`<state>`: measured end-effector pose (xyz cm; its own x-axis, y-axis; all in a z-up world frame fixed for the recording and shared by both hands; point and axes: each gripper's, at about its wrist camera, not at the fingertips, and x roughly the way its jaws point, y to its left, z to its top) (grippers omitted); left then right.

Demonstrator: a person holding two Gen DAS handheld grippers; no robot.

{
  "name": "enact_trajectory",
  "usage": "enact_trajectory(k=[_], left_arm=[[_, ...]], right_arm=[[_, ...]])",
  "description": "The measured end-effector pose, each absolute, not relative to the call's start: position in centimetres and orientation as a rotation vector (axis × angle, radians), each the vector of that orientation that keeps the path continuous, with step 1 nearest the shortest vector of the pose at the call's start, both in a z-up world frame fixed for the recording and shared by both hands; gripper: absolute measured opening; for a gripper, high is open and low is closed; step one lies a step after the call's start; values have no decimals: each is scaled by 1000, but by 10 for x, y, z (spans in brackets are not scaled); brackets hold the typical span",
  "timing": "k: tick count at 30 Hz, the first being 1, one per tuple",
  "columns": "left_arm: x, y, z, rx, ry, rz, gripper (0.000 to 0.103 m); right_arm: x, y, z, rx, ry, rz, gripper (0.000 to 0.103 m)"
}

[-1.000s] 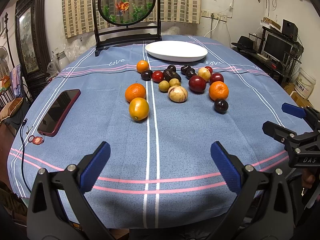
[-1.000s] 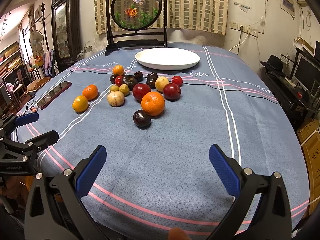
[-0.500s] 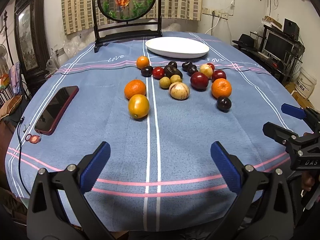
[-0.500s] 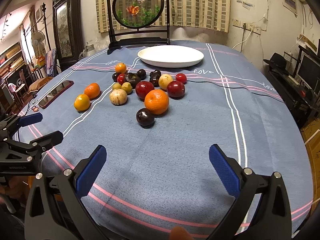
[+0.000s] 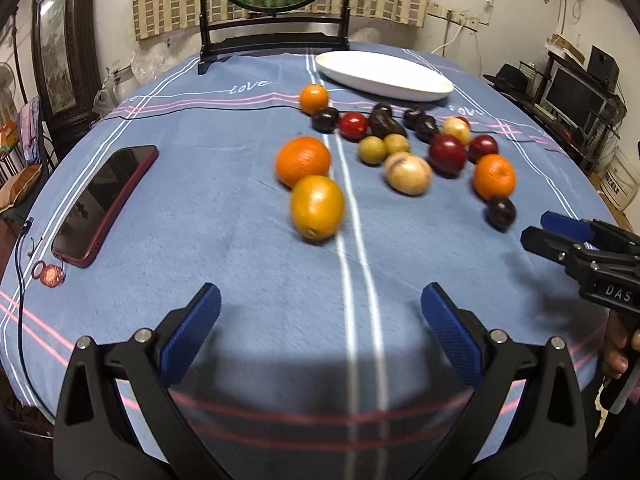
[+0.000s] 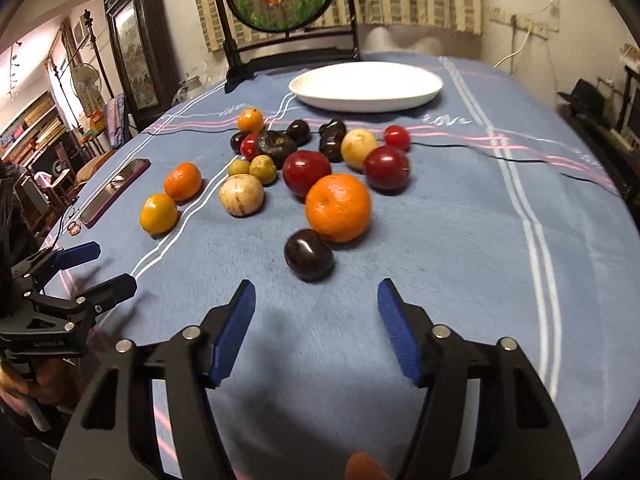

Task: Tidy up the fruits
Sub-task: 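Grasp the yellow orange with the left tool while the right tool grasps a dark plum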

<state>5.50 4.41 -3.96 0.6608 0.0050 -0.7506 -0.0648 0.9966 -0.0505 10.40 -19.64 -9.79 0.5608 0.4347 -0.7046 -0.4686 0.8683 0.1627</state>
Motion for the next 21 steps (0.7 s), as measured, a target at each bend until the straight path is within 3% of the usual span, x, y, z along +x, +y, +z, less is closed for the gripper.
enact_trajectory(k=[4,6,8,14,21], left_arm=[[68,58,-37,-91,847,34,101],[76,64,-37,-104,850,24,101],[84,68,-38,-114,855,12,99],[109,62,-42,-116,890,-54,78],[126,51,-47,-108,933,-89,58]], right_arm=[[119,-186,-103,-48,861,541,60],[125,-182,-106,-51,878,547,52],[127,-181,-106,-48,884,548,50],[129,-184,-106,-37,886,531,33],[126,-189,-105,-37,887,554,31]])
